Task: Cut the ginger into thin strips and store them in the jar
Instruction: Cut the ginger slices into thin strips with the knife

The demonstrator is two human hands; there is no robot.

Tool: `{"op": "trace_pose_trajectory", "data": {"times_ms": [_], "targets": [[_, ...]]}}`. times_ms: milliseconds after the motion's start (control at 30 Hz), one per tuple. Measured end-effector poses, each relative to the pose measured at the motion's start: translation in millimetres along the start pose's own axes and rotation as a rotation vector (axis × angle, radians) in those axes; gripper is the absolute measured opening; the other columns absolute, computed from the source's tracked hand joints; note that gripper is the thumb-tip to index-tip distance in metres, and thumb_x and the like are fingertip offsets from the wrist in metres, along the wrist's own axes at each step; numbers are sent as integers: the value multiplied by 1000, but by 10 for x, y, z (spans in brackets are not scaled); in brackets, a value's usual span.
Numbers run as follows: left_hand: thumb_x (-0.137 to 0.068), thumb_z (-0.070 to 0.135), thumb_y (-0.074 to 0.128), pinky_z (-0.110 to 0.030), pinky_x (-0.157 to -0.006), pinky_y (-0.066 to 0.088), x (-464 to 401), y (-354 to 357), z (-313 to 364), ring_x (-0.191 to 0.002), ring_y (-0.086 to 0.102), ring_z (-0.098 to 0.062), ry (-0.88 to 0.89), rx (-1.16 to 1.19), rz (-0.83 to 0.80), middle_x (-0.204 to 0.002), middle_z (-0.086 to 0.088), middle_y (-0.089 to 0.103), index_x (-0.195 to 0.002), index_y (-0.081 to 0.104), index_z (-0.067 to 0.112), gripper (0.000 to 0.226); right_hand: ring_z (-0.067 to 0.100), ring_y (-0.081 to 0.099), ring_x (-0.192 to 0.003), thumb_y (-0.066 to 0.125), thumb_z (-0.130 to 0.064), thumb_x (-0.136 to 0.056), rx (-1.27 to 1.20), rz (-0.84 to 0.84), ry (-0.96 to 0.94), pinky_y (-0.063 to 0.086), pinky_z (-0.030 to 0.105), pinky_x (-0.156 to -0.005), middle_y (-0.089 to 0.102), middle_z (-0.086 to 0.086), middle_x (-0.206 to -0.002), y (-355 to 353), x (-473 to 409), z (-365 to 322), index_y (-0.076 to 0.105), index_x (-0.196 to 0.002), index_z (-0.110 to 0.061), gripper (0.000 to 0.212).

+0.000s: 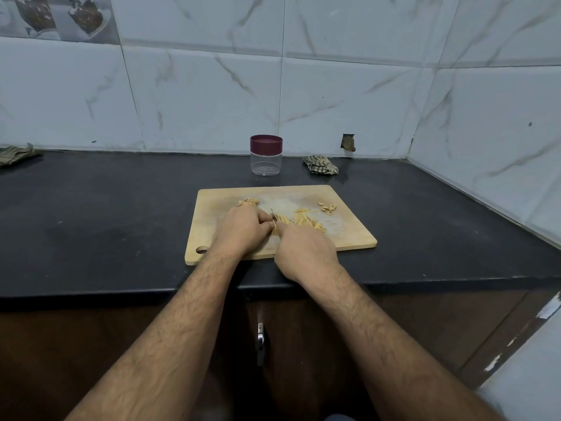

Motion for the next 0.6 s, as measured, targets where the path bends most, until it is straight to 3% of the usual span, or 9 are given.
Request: {"op": "trace_pose_trajectory", "data": {"times_ms": [100, 300, 600], "targets": [[-92, 39, 61, -38, -88, 52, -4, 3, -7, -107, 63, -19, -4, 6, 4, -108, 8, 74, -105, 75, 41, 20, 26, 56, -118, 43, -12, -97, 18, -8, -13, 43, 34, -80, 59, 5, -129, -19, 2, 0, 36, -150, -30, 57], [-91, 39, 61, -38, -91, 51, -4, -6, -1, -110, 62, -17, -12, -13, 8, -114, 11, 72, -110, 74, 39, 23, 26, 57, -109, 47, -11, -95, 19, 7, -12, 40, 34, -70, 61, 6, -120, -8, 153, 30, 38, -145, -27, 54], [-91, 38, 63, -36, -91, 52, 20, -37, 22, -108, 63, -16, -17, -4, 21, -114, 11, 72, -111, 74, 36, 23, 27, 54, -115, 47, -7, -92, -7, -42, 27, 43, 36, -74, 56, 8, -129, 7, 370, 112, 30, -152, -31, 67]]}}
Point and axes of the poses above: each hand's wrist, its own x-axis away from the middle knuckle, its own y-axis out of the palm, z = x × y, the point moved 6 cm from there along -x, towards the middle knuckle
